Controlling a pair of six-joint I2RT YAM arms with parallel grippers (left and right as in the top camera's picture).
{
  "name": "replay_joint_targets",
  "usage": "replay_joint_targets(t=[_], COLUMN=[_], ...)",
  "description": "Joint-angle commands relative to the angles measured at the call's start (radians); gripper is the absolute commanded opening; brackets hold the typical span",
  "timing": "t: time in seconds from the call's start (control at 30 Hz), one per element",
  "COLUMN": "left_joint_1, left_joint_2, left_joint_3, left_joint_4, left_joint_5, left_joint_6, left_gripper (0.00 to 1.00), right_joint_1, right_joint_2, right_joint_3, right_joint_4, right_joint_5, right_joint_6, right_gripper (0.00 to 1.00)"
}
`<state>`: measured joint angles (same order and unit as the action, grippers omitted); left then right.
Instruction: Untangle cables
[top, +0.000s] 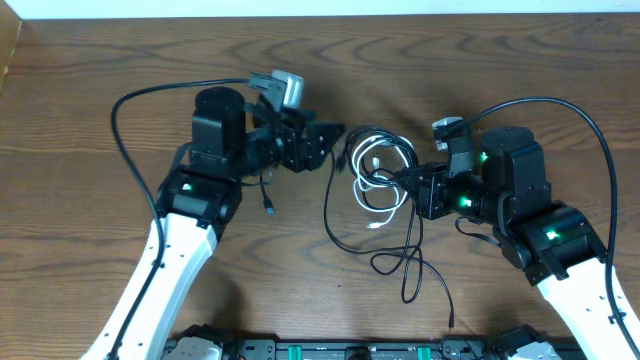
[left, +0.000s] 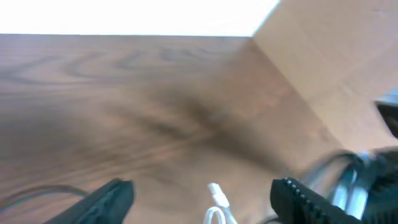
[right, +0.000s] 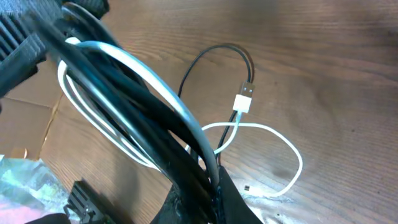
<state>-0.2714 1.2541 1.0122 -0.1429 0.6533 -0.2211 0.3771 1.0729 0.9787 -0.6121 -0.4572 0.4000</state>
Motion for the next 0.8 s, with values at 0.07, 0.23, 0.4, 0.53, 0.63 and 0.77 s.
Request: replay_joint_targets(t=[0.07,0.23,0.4,0.53,0.63,0.77], left_joint_1=[-0.013,-0.04,-0.105,-0.22,-0.319,-0.4], left_joint_2=[-0.059,-0.118,-0.22,-0.243,-0.198,-0.138], left_joint_3=[0.026,0.026,0.026,0.026,0.026,0.026], left_joint_4=[-0.054,-0.125,-0.183,-0.259,-0.278,-0.243], left_joint_5=[-0.128,-0.149,-0.147,-0.334,-0.471,-0.708], left_joint_6=[-0.025,0.008,0.097,0.116,0.116,0.116], left_gripper=[0.88,0.94,0.96,0.97,0.97,0.97], right_joint_1=[0.002,0.002,0.002,0.002,0.002,0.002], right_joint_2=[-0.007,-0.007,-0.007,-0.007,-0.007,-0.007], right_joint_3=[0.007,0.007,0.007,0.007,0.007,0.007], right_joint_4=[-0.002,-0.007,-0.013,-0.013,-0.014,-0.032], right_joint_5=[-0.016,-0.009,0.003,0.002,-0.021,-0.037], right_joint_6=[-0.012,-0.012,-0.012,-0.011,-0.011,-0.006], right_gripper=[0.01,0.01,0.01,0.01,0.01,0.01])
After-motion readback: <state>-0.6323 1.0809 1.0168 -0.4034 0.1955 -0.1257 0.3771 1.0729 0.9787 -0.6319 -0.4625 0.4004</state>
